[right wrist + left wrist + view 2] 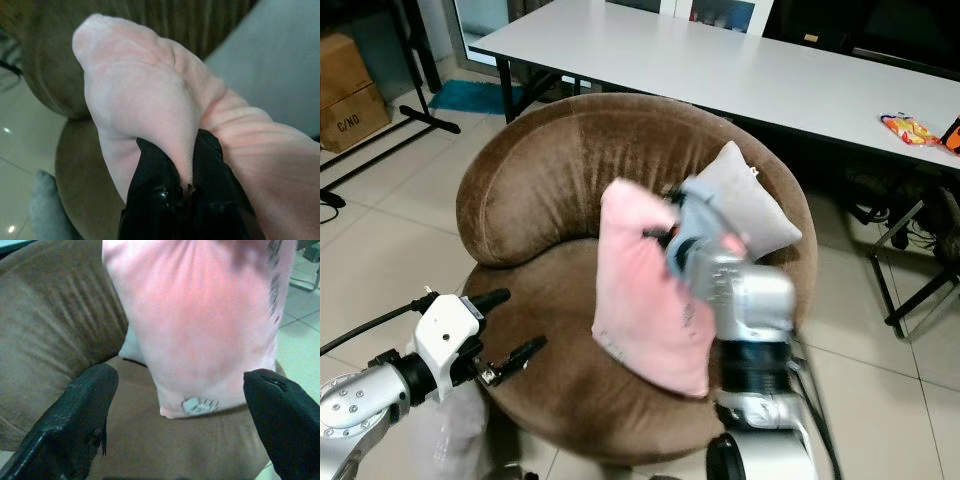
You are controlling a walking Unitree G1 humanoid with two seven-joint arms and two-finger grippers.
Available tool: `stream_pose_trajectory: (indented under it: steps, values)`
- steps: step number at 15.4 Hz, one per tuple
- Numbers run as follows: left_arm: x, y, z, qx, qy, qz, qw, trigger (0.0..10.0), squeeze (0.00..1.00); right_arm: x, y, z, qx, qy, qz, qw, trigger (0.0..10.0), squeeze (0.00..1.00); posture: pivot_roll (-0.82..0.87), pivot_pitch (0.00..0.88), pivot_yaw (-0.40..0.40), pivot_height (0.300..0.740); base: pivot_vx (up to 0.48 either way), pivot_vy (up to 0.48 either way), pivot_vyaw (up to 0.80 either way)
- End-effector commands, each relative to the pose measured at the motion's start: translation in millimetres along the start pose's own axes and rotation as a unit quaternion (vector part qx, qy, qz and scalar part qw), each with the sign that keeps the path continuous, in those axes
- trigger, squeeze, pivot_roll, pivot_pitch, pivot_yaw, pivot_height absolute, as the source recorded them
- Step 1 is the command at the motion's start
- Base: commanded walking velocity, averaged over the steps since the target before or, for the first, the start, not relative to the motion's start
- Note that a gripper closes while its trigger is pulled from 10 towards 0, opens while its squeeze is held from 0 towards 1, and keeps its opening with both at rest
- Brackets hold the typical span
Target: Move the pillow to the sofa from floor
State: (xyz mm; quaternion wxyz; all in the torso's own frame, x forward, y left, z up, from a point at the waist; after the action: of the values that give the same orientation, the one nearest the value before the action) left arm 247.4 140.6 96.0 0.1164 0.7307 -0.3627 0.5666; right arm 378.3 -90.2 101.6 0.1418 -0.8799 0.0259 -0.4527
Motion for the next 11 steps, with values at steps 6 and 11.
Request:
stream_pose_trajectory:
  steps: [6,11]
  values:
    - [-1.6,-5.7,6.5,0.003,-0.007,0.016,1.000,10.0,0.00,25.4,16.4,47.8,-0.083,0.067,-0.112,0.988,10.0,0.68,0.03,0.031,-0.056,0.740,0.000,0.000,0.00]
    - [-0.3,-12.2,5.6,0.017,-0.004,0.019,1.000,10.0,0.00,54.4,39.2,44.7,-0.119,0.114,-0.143,0.976,10.0,1.00,0.03,0.024,-0.055,0.740,0.000,0.000,0.00]
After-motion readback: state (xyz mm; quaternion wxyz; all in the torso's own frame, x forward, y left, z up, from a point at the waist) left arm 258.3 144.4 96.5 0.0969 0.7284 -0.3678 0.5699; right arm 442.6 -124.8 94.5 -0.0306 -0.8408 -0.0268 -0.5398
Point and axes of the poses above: a point about 5 cm out from each wrist's last joint towards the gripper, its own z axis pointing out of the wrist towards the gripper, its own x axis along the axis of the wrist's last joint, y = z × x, the point moved 6 cm from there along z, pointing out of the wrist towards the gripper, and after that the axes turned 1 degree about z, right-handed, at the moved point
